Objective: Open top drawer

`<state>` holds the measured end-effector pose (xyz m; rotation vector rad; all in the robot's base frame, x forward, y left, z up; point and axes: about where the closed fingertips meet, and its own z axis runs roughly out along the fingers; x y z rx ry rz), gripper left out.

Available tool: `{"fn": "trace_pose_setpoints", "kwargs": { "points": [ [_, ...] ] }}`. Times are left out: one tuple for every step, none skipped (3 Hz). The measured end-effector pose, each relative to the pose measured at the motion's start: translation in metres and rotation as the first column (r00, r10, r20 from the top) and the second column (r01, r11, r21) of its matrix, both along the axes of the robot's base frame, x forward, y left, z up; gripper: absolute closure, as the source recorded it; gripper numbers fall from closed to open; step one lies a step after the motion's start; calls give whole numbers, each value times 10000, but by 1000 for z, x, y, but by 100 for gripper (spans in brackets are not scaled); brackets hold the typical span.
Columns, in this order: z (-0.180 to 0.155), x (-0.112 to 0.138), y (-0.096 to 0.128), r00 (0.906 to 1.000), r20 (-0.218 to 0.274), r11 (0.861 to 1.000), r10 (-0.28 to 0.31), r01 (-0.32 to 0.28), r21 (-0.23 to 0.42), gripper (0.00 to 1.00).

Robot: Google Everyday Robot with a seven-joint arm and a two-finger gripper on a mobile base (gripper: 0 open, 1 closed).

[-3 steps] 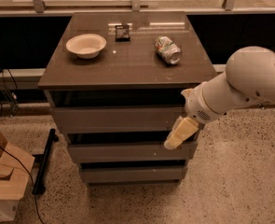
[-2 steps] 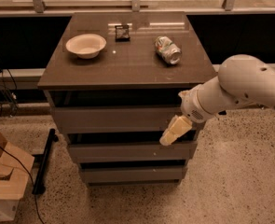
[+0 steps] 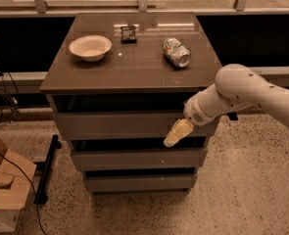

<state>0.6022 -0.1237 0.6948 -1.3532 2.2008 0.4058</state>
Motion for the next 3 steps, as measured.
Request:
{"fn": "trace_pose_setpoints", "kwargs": {
  "points": [
    [-27,16,-6,9989,-446,9999,-150,150,-3,0],
    [-37,17,-8,9979,-632,9998,119,-130,-180,18],
    [-37,14,-8,9976,-665,9995,208,-222,-215,41]
  ]
}}
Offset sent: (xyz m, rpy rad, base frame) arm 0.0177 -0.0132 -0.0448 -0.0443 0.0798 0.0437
